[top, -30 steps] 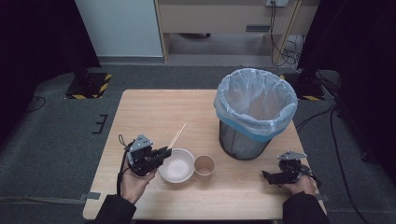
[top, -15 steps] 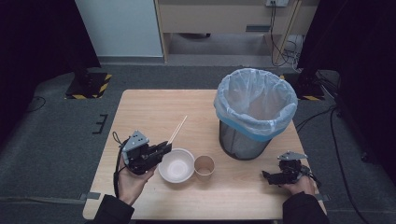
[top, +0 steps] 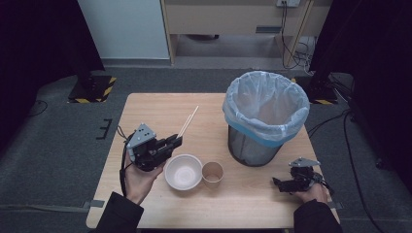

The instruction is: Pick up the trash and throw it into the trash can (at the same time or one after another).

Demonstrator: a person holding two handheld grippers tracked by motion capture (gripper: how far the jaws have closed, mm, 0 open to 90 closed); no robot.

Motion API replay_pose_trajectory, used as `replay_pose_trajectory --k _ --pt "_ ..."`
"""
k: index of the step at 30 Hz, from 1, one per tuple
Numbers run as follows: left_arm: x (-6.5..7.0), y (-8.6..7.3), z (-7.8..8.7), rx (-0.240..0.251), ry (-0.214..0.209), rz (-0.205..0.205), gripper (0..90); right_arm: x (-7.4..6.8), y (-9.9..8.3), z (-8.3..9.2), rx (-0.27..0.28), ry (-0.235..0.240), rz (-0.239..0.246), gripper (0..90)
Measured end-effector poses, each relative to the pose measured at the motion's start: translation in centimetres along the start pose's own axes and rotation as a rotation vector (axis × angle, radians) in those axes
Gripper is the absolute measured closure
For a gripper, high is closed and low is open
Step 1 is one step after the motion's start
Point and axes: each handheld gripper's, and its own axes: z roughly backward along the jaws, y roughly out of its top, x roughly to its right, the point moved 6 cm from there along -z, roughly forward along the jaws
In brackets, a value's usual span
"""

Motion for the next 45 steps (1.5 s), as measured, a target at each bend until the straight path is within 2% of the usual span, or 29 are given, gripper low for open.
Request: replay_pose_trajectory --k 11,22,32,45 --pt "0.2 2.6 -0.6 0.030 0.011 -0.015 79.6 0.0 0.0 0.0 0.005 -0.001 -0.004 0.4" --pt "1.3 5.4 -2.1 0.052 0.003 -0.045 79.6 0.0 0.0 0.0 0.007 0.000 -0.002 0.3" --pt "2.6 8.0 -3.1 0.089 -0.016 -0.071 79.7 0.0 0.0 0.0 0.009 0.000 -0.002 0.3" --pt "4.1 10.8 -5.0 0.114 -0.052 -0.074 79.7 0.0 0.0 0.0 0.010 0.001 -0.002 0.3"
